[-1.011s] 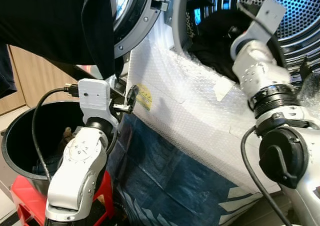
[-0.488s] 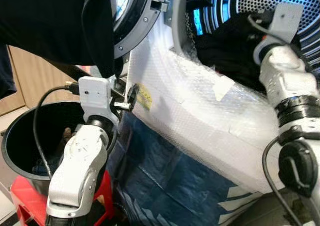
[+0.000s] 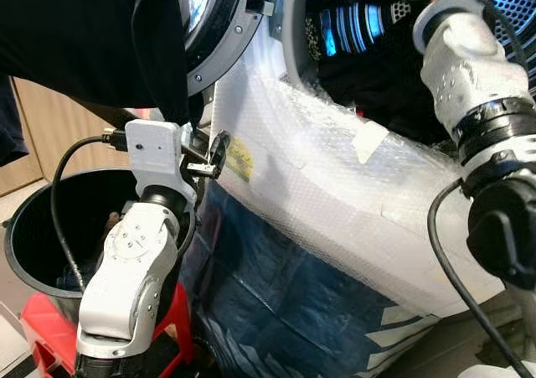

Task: Clothes washing

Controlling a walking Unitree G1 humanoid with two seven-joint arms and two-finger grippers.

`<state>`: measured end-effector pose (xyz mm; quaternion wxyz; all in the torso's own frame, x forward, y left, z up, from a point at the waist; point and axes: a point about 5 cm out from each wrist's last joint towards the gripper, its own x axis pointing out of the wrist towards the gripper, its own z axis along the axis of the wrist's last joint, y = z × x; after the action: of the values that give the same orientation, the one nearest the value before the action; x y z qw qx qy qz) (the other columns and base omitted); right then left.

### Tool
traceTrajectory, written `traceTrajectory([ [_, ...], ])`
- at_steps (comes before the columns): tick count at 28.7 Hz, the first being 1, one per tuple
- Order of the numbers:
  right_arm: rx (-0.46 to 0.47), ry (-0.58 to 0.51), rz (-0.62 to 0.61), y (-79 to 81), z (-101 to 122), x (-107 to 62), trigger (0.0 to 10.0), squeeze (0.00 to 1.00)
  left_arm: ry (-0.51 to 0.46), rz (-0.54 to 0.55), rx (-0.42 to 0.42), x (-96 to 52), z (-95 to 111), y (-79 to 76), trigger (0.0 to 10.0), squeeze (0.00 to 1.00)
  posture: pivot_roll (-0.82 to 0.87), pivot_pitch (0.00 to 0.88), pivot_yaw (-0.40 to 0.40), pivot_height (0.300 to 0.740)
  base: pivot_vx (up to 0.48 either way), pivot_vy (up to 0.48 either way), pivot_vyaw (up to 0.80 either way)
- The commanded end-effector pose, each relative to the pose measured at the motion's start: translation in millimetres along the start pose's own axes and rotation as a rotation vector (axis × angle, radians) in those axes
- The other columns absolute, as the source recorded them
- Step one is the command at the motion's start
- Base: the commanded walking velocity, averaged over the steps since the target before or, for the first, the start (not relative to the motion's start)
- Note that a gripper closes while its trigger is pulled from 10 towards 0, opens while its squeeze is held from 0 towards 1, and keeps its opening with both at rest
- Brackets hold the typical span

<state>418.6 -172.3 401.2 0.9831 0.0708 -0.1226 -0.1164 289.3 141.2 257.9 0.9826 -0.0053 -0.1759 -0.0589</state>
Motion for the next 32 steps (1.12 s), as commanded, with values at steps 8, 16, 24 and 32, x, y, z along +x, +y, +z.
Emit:
traceTrajectory([
  [8, 0.090, 0.222, -0.018, 8.8, -59.0, -7.0, 10.0, 0.00, 0.017, -0.041, -0.005, 2.6, -1.7, -8.1, 10.0, 0.00, 0.26, 0.000, -0.207, 0.740, 0.000, 0.000, 0.00],
  [16, 0.173, 0.310, 0.025, 21.1, -85.0, -14.4, 10.0, 0.00, 0.018, -0.059, -0.013, 2.8, -0.7, -11.8, 10.0, 0.00, 0.25, 0.009, -0.212, 0.740, 0.000, 0.000, 0.00],
  [24, 0.241, 0.270, 0.039, 28.2, -69.3, -13.0, 10.0, 0.00, 0.026, -0.064, -0.019, 2.3, -1.8, -13.3, 10.0, 0.00, 0.22, 0.035, -0.215, 0.740, 0.000, 0.000, 0.00],
  [32, 0.152, 0.158, 0.203, 36.3, -43.7, -12.4, 10.0, 0.00, 0.022, -0.067, -0.025, 5.5, -2.1, -13.4, 10.0, 0.00, 0.18, 0.057, -0.219, 0.740, 0.000, 0.000, 0.00],
])
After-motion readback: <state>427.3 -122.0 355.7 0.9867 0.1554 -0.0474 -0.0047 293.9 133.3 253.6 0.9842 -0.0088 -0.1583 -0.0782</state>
